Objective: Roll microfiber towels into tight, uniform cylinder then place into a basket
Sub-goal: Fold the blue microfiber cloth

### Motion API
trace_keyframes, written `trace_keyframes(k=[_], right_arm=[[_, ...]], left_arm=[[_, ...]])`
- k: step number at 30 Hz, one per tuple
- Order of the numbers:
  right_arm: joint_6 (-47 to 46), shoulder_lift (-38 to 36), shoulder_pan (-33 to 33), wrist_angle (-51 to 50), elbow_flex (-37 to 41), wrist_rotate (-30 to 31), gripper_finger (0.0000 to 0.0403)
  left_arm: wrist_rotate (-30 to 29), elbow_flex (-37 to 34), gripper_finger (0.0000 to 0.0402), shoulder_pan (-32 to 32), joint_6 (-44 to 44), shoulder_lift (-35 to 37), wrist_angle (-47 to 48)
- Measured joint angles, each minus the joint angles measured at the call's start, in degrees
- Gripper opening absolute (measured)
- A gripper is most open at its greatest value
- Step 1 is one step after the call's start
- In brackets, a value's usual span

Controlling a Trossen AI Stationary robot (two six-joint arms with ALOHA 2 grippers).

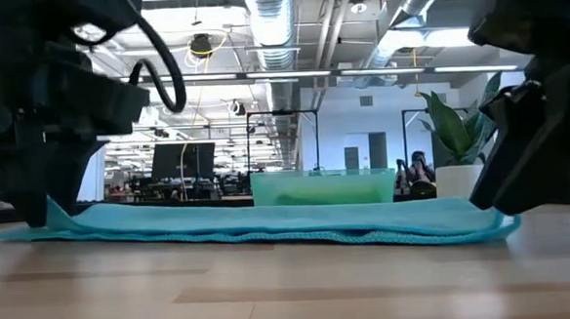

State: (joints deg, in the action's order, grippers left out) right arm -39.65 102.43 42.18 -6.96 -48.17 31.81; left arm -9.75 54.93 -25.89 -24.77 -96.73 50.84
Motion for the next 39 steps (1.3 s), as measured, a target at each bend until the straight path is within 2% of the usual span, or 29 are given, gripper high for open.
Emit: trace_keyframes(k=[7,13,18,21,28,32,36,39], right_arm=[[-0.46,-0.02,-0.31,-4.02,-4.78,-1.75,0.0193],[1.68,-0.02,-0.46,-14.86,-11.41,-1.22,0.0189],[7.79,-0.04,-1.90,-18.55,-14.96,2.75,0.0179],[12.35,-0.07,-3.77,-19.83,-15.51,3.04,0.0173],[16.14,-0.07,-10.27,-30.15,-18.56,1.42,0.0154],[18.60,-0.10,-13.22,-39.37,-20.80,1.96,0.0141],[17.31,-2.40,-15.95,-45.62,-21.15,6.77,0.0128],[14.92,-4.81,-17.88,-48.26,-20.98,9.85,0.0122]], left_arm=[[-1.14,5.04,0.0137,-2.22,-2.43,0.00,8.08],[-7.75,6.94,0.0137,-4.58,-3.73,0.02,8.94],[-13.84,5.67,0.0137,-4.64,-3.95,0.02,1.81],[-17.02,4.13,0.0137,-3.62,-2.86,0.02,-5.06],[-18.23,0.18,0.0136,1.09,0.78,0.02,-25.64],[-19.02,0.03,0.0136,3.43,1.16,0.02,-27.87],[-19.12,0.02,0.0136,5.52,-2.16,-0.01,-26.96],[-15.89,0.03,0.0136,7.10,-3.86,-0.59,-26.50]])
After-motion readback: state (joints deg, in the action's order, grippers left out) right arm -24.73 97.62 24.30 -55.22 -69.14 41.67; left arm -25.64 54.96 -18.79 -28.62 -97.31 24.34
